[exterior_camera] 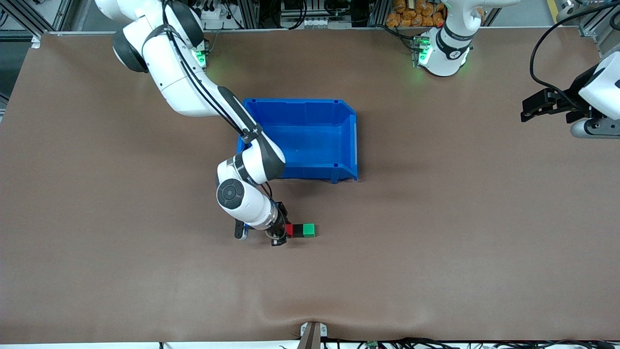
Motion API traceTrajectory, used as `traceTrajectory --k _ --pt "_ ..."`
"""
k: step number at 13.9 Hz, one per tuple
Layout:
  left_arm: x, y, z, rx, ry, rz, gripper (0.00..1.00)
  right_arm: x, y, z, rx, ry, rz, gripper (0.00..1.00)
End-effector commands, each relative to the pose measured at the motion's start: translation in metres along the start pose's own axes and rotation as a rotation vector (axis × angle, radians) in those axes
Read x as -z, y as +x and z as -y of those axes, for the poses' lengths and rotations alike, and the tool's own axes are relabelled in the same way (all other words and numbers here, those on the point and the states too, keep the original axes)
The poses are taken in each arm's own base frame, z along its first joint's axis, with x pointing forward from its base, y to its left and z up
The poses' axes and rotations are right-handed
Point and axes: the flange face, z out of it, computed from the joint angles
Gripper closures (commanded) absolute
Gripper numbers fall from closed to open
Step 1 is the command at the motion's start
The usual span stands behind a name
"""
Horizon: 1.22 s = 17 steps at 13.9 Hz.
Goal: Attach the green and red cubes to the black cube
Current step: 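Lower the red cube against the black cube and open the right gripper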
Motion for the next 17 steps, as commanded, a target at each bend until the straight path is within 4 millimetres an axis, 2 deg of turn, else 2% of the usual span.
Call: traceTrajectory --k 1,2,3,5,9,13,16,17 --pt "0.006 -0.007 -0.001 0.003 -0.011 0.002 0.0 -0.006 -0.002 -0.001 -0.03 -0.003 -0.014 0.89" --pt "0.006 -0.007 -0.001 0.003 -0.011 0.002 0.0 -0.006 -0.002 -0.002 -0.03 -0.004 -0.015 0.84" --pt "0.006 -0.007 -0.001 0.003 -0.011 0.002 0.0 -0.008 0.0 -0.003 -0.032 -0.009 -0.018 0.76" --pt "0.006 -0.007 -0.001 0.003 -0.011 0.002 0.0 -0.009 0.0 -0.004 -0.016 -0.005 -0.032 0.48" --pt "0.006 -0.007 -0.001 0.003 -0.011 0.001 0.0 -0.009 0.0 -0.005 0.011 -0.005 -0.06 0.23" --pt "0.006 -0.007 -0.001 0.003 -0.011 0.001 0.0 0.004 0.002 0.001 0.002 0.001 -0.051 0.14" --pt "0.006 -0.007 -0.001 0.003 -0.011 0.001 0.0 0.005 0.006 0.0 -0.005 -0.038 -0.066 0.0" --pt "0.006 -0.007 -0.001 0.005 -0.011 0.001 0.0 0.008 0.006 0.001 -0.004 -0.046 -0.069 0.0"
